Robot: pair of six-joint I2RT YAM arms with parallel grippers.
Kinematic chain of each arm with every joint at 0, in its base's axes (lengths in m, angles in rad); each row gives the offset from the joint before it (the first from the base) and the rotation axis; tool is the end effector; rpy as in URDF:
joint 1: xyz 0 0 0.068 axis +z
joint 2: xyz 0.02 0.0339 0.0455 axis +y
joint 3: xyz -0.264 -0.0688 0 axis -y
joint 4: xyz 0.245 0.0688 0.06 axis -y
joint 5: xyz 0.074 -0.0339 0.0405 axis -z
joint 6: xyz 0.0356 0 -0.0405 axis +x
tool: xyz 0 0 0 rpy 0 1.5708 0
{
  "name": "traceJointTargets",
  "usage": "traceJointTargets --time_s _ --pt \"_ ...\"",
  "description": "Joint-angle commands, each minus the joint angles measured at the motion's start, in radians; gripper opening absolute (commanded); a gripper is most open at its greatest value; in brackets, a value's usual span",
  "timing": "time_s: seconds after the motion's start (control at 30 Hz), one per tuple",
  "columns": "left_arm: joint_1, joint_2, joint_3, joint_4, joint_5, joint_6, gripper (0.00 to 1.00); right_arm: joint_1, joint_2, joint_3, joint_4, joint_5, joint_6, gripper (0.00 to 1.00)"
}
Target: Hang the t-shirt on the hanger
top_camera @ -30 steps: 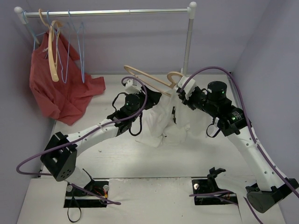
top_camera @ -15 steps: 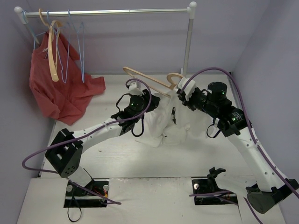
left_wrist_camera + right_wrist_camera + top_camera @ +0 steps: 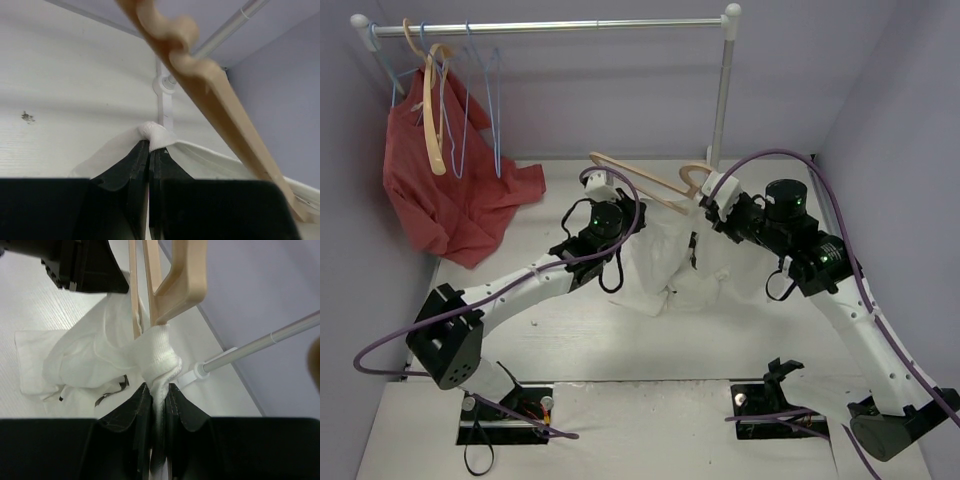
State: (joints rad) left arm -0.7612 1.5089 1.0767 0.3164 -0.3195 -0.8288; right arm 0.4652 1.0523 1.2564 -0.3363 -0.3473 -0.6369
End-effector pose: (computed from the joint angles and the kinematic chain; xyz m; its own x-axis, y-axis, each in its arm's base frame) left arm 0.2672 -0.2391 0.3164 -0.3728 -0.6114 -0.6980 0.2282 0.6687 -0.7077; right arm 0.1943 0.1111 0.4370 0.3355 -0.4573 -0.8236 -0.6516 0.5188 -0.5534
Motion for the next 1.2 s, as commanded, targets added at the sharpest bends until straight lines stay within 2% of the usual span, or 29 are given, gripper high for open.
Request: traceJointTargets --time_s 0.0,0.33,0.5,0.87,1.03,1.17 --pt "0.040 -0.075 0.049 -0.025 -0.062 0.063 0.00 0.001 -0.026 0.038 0.025 0.033 -0.020 0.00" --pt "0.195 -0.088 0.130 -0.195 -0.020 0.082 0.00 0.001 -0.035 0.060 -0.053 0.064 -0.032 0.00" --pt "0.250 -0.084 0.181 -0.224 -0.006 0.129 0.00 0.003 -0.009 0.086 -0.119 0.071 -0.049 0.00" --pt "0.273 -0.078 0.327 -0.276 -0.036 0.324 0.00 0.001 0.049 0.089 -0.176 0.108 -0.058 0.00" --pt "0.247 -0.098 0.377 -0.310 0.026 0.388 0.00 0.003 0.093 0.115 -0.161 0.100 -0.044 0.00" --pt "0.223 -0.111 0.411 -0.351 0.000 0.479 0.00 0.006 0.156 0.173 -0.190 0.077 -0.041 0.00"
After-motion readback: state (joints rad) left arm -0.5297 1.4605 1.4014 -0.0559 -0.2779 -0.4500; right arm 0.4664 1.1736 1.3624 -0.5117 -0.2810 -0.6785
